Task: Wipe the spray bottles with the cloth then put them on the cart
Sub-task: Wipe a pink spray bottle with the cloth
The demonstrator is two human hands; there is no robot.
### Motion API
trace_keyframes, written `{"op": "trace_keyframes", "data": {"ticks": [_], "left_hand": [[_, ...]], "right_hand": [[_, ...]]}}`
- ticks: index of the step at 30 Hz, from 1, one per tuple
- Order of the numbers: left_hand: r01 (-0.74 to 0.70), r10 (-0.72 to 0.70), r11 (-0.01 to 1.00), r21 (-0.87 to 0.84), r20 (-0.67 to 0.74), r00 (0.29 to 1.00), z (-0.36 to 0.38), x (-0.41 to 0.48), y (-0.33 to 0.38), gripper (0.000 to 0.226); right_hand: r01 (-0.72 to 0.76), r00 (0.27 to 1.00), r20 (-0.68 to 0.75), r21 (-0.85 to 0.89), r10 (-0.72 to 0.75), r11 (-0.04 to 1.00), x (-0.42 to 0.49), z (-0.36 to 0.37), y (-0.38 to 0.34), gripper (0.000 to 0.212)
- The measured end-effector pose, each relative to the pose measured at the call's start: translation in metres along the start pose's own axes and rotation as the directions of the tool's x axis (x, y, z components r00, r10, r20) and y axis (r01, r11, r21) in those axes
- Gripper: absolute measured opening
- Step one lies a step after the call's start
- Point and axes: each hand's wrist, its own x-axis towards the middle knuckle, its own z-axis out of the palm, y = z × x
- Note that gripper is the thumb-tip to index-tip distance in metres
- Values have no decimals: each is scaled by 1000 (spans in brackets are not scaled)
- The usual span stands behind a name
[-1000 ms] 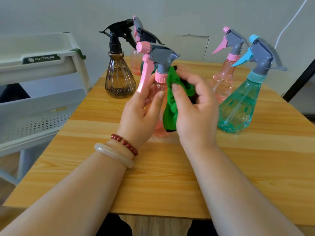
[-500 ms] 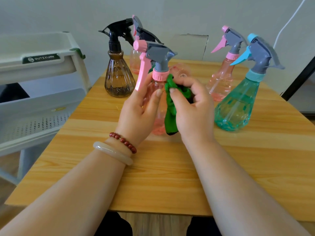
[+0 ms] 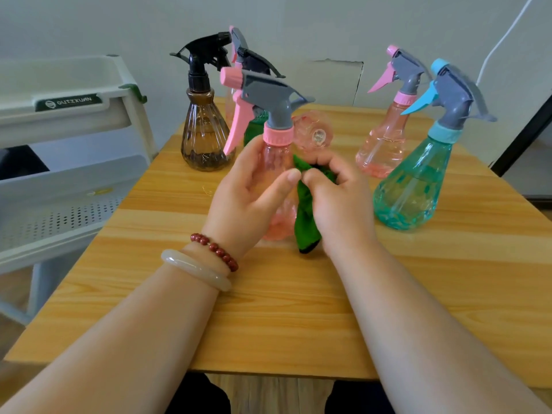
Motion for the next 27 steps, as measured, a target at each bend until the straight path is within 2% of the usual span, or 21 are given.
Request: {"op": "trace_keyframes", "data": {"ticks": [1, 3, 5, 7, 10, 12, 13, 16, 18, 20, 24, 25, 27], "left_hand": [[-13, 13, 999, 43, -8, 1000, 0, 1, -1, 45], [-33, 38, 989, 145, -29, 999, 0, 2, -1, 48], [-45, 50, 988, 148, -31, 998, 0, 1, -2, 50], [-29, 33, 995, 100, -40, 999, -3, 1, -2, 48], [-13, 18, 998, 67, -73, 997, -5, 0, -2, 40], [-11, 16, 997, 73, -77, 997, -4, -1, -2, 40], [-10, 16, 998, 69, -78, 997, -3, -2, -2, 41], [-6, 8, 1000, 31, -66, 998, 1, -2, -4, 51], [0, 2, 1000, 21, -57, 998, 1, -2, -3, 56], [1, 0, 1000, 17, -51, 999, 1, -2, -4, 55], [5, -2, 999, 48, -64, 998, 0, -2, -3, 53], [8, -5, 999, 47, -66, 998, 0, -1, -3, 51], [3, -1, 999, 39, -64, 998, 1, -2, -2, 46]], "right_hand": [[0, 1000, -27, 55, 1, 999, 1, -1, -2, 30], [154, 986, -89, 153, -141, 976, 2, 0, -6, 29], [258, 966, -65, 181, -250, 949, -1, 3, -8, 27], [227, 974, -18, 164, -227, 960, -2, 4, -7, 28], [60, 998, 6, 5, -60, 998, 0, 0, -1, 29], [-52, 999, 8, -14, 52, 999, 2, -2, 2, 27], [-44, 999, -9, 13, 44, 999, 2, -2, 0, 27], [206, 978, -62, 129, -199, 970, -1, 0, -7, 30], [293, 956, -40, 122, -290, 948, -4, 3, -9, 30], [229, 973, -27, 93, -228, 969, -4, 3, -6, 30], [-87, 996, -13, -7, 87, 996, 4, -5, 3, 30], [-105, 994, -14, 1, 105, 994, 5, -5, 4, 29], [4, 999, -35, 90, -1, 996, 3, -1, 0, 26]]}}
